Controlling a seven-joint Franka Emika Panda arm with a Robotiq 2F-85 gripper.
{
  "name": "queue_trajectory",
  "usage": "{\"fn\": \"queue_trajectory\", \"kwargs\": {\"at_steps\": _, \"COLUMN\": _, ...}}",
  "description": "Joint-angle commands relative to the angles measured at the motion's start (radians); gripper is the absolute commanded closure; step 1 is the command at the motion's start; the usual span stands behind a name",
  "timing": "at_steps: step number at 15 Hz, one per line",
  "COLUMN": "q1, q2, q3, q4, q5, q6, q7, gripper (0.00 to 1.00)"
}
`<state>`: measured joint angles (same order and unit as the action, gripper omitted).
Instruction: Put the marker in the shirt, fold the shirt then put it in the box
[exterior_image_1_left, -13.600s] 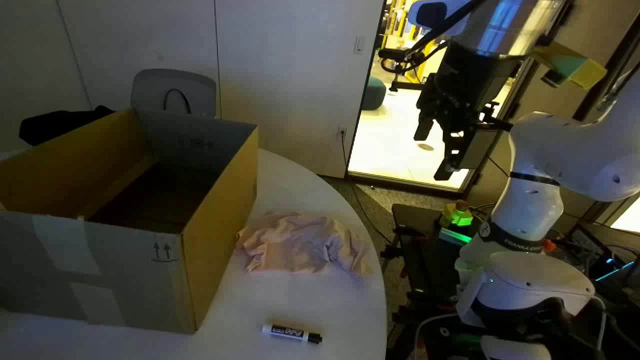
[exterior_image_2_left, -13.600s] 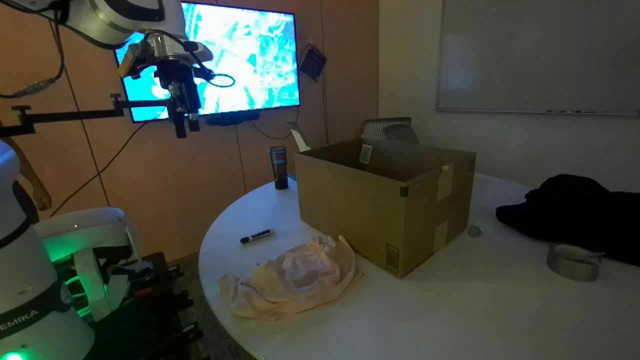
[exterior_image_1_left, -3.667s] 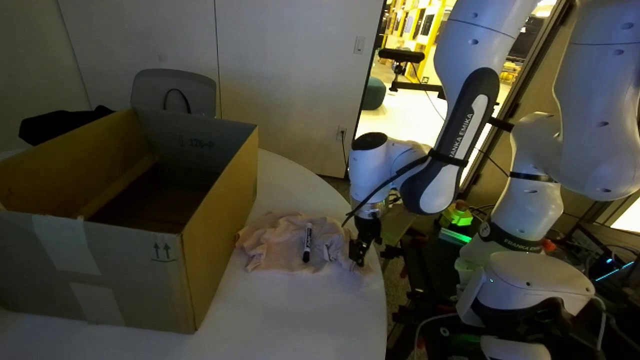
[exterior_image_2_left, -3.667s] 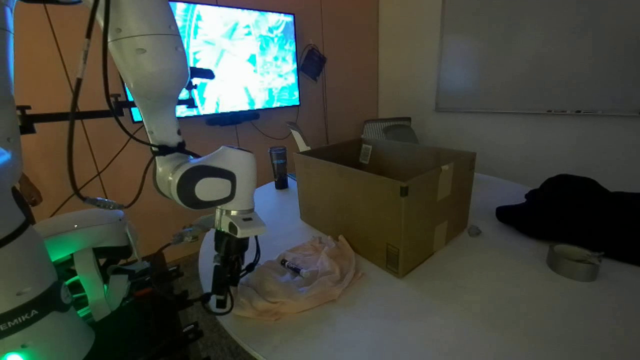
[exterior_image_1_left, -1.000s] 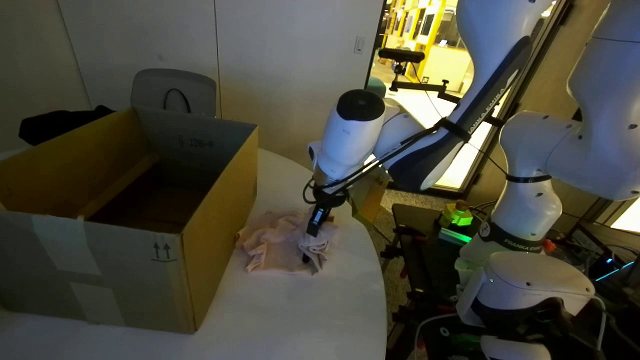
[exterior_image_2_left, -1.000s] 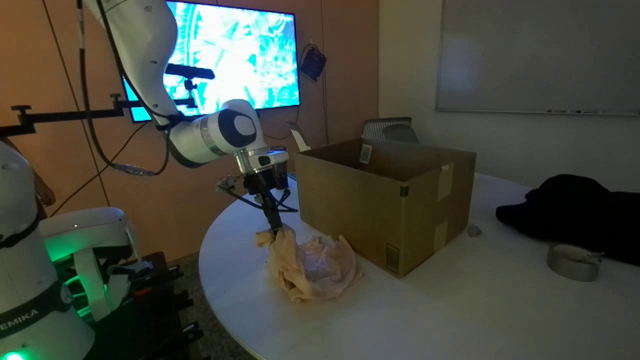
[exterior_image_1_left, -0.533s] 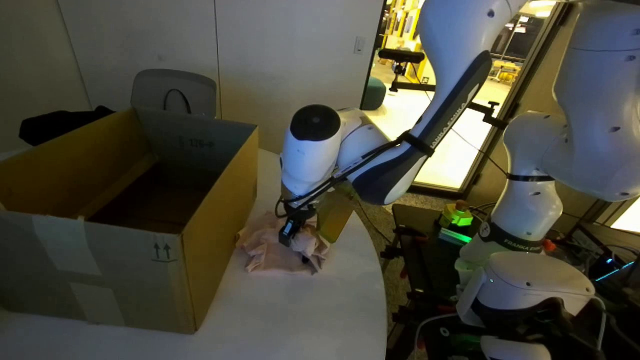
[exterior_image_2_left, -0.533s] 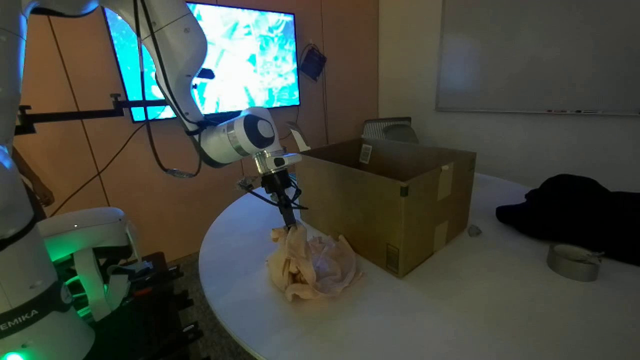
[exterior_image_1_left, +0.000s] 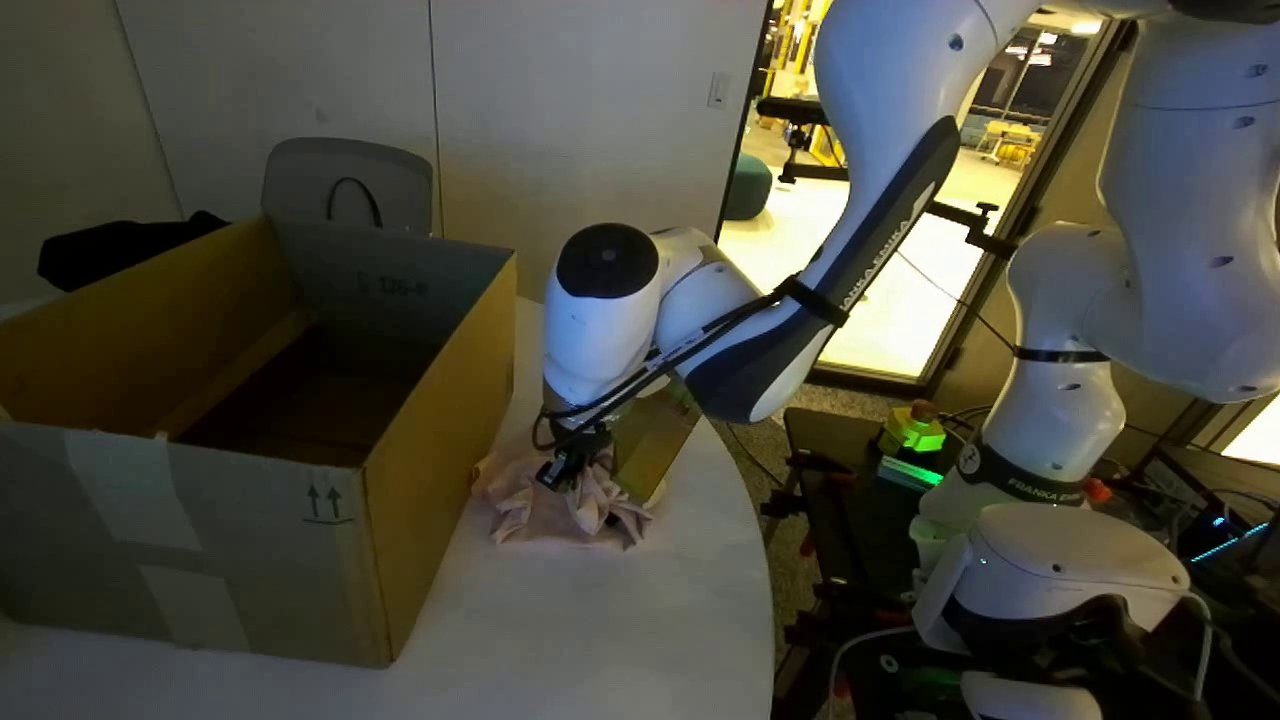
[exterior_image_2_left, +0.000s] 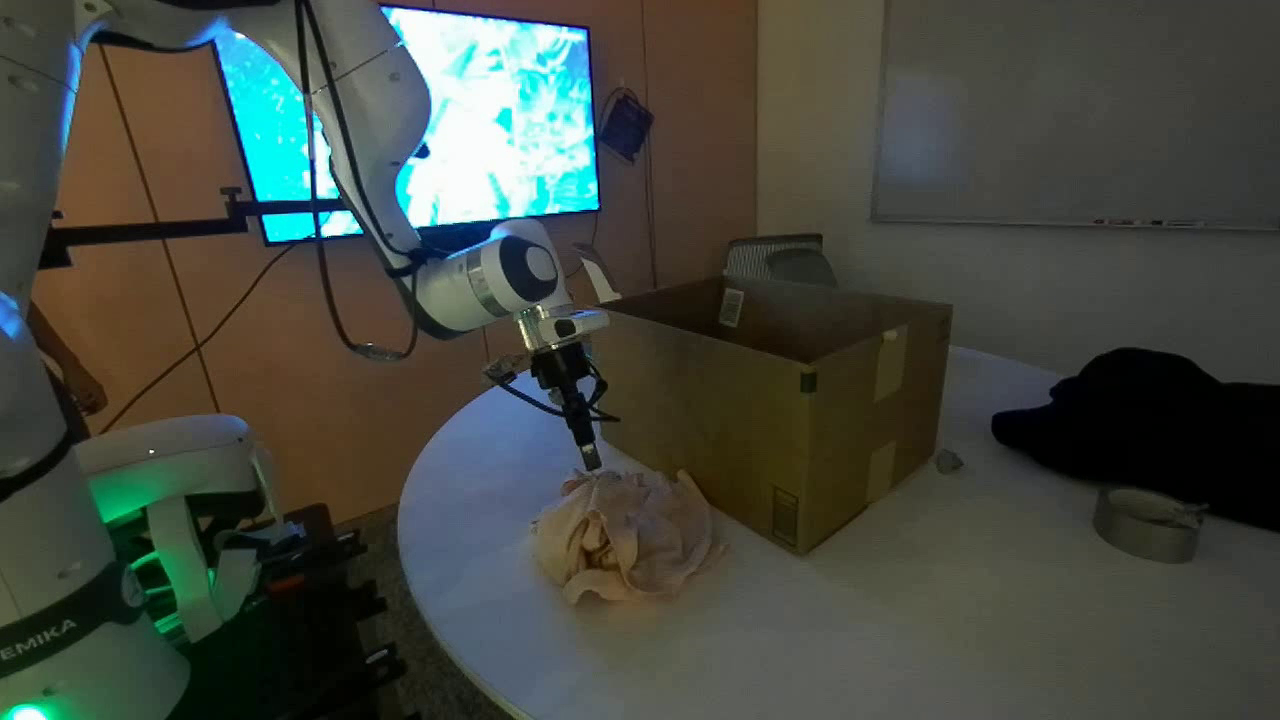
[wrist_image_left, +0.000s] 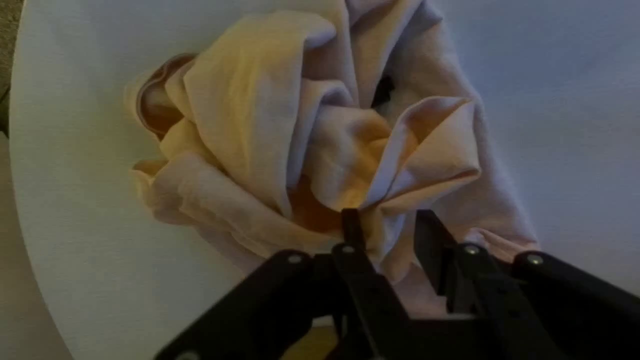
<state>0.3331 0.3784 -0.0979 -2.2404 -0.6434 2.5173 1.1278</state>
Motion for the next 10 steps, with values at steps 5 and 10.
{"fn": "queue_trajectory", "kwargs": {"at_steps": 5, "q1": 0.032, "q2": -0.004, "q3": 0.081, "q4": 0.037, "q5": -0.011, "q6": -0.013, "q7": 0.034, "gripper": 0.03}}
{"fn": "queue_trajectory", "kwargs": {"at_steps": 10, "q1": 0.045, "q2": -0.036, "q3": 0.095, "q4": -0.010, "q5": -0.017, "q6": -0.013, "q7": 0.074, "gripper": 0.00}}
